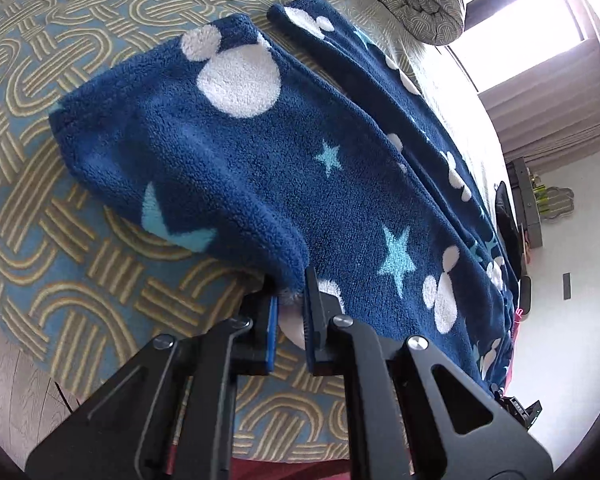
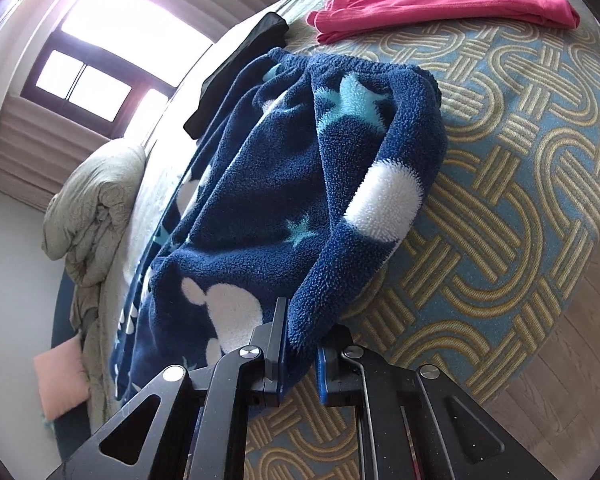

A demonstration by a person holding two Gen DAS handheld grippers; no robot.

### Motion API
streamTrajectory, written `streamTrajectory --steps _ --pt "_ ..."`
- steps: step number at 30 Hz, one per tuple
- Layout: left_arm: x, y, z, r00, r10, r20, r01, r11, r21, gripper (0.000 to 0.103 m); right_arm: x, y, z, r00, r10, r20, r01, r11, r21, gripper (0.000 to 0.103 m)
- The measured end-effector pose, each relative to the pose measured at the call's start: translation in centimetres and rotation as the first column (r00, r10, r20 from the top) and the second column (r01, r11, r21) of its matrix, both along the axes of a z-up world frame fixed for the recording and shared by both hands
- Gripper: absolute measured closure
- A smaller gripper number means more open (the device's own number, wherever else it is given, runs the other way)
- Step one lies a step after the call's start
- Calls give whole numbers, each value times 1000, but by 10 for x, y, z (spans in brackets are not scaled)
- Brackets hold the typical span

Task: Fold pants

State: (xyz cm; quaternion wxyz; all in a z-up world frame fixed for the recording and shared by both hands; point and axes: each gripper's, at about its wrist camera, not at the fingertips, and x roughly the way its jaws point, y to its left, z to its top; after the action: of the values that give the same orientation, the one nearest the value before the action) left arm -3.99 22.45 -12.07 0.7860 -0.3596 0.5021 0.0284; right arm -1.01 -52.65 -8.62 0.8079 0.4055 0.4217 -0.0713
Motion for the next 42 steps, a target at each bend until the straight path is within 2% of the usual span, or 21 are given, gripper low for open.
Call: streamTrajectory --steps 6,13,20,24,28,31,33,35,38,40,42 --pt "4 -7 27 997 -38 62 33 996 87 91 2 3 12 999 7 38 -6 1000 -31 94" --pt "29 -8 69 989 -57 134 43 993 106 91 11 6 56 985 23 174 -15 999 -49 95" --pt "72 -15 122 973 -79 218 40 983 179 92 50 16 108 949 65 307 -39 995 -90 95" --pt "116 -22 146 968 -90 233 33 971 236 92 90 22 133 945 88 315 -48 990 -135 95" --pt "171 -32 156 970 -110 219 42 954 296 92 144 25 139 960 98 263 -51 982 -181 95" --pt "223 -37 146 979 -114 167 54 944 326 93 193 27 128 975 103 194 -63 977 -205 95" --pt "262 -45 134 985 -126 114 76 927 367 93 225 28 115 986 104 133 -72 971 -227 95" --pt "298 -54 115 989 -141 44 108 895 433 92 259 29 94 993 105 55 -88 963 -254 95" --pt "346 -67 75 985 -141 -95 171 825 538 92 308 32 53 988 100 -121 -133 942 -308 93" --pt "361 -68 55 975 -150 -163 215 814 540 90 332 31 23 965 113 -238 -183 937 -298 89" --pt "367 -62 44 971 -138 -194 222 823 523 90 340 26 4 952 113 -286 -194 942 -273 89"
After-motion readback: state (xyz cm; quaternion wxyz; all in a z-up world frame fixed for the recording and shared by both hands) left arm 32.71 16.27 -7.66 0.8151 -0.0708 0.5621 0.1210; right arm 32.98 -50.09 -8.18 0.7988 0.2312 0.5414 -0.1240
